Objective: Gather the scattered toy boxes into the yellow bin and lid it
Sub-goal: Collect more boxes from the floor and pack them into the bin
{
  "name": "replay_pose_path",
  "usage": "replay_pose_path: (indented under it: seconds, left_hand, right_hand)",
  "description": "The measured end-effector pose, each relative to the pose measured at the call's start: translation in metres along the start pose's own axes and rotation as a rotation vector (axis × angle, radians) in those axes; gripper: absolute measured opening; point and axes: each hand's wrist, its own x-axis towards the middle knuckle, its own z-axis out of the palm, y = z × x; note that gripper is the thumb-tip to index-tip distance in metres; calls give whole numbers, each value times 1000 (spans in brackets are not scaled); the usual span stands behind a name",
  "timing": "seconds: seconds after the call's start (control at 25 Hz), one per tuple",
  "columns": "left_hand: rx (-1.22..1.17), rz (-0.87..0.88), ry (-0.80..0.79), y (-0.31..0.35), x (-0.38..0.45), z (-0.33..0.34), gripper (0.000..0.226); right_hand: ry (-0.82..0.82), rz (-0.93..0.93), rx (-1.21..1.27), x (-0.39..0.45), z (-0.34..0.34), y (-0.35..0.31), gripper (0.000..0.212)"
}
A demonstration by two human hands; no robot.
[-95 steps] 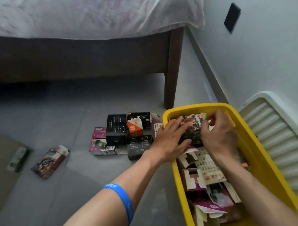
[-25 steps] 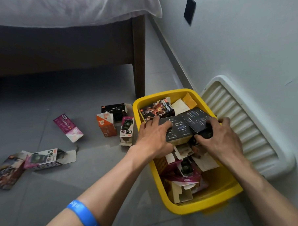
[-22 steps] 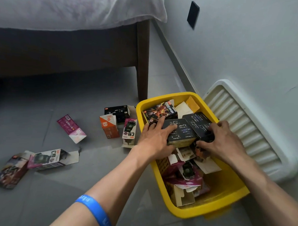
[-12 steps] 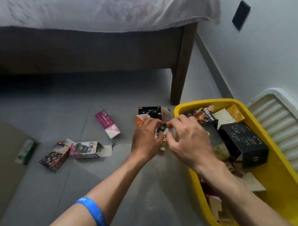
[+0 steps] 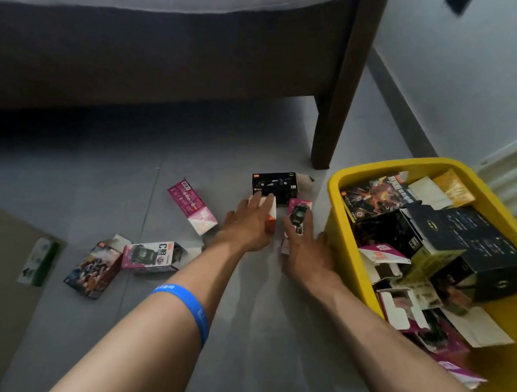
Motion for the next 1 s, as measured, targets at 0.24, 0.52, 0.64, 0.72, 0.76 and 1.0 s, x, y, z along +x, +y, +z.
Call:
replay_pose_path:
  seconds: [0.24,0.52,0.64,0.72,0.76,1.0]
  left_hand:
    - [-81,-93,286,-17,-30,36,51]
    - [-300,-376,380,25,-37,44,62]
    - [-345,-392,357,36,-42,46,60]
    - [-332,-397,369,31,-53,46,58]
    - [-365,-410,383,27,-59,43,57]
    - [-714,-189,577,32,-94,-23,51]
  right_hand:
    - [11,-22,84,-11,39,-3,62]
    - [23,41,124,-54,54,10,52]
    - [25,-16,110,-79,50,20,53]
    - [27,-67,86,-101,42,20,51]
    - [42,-81,107,-112,36,18,47]
    - [197,-293,531,-193,-59,47,9]
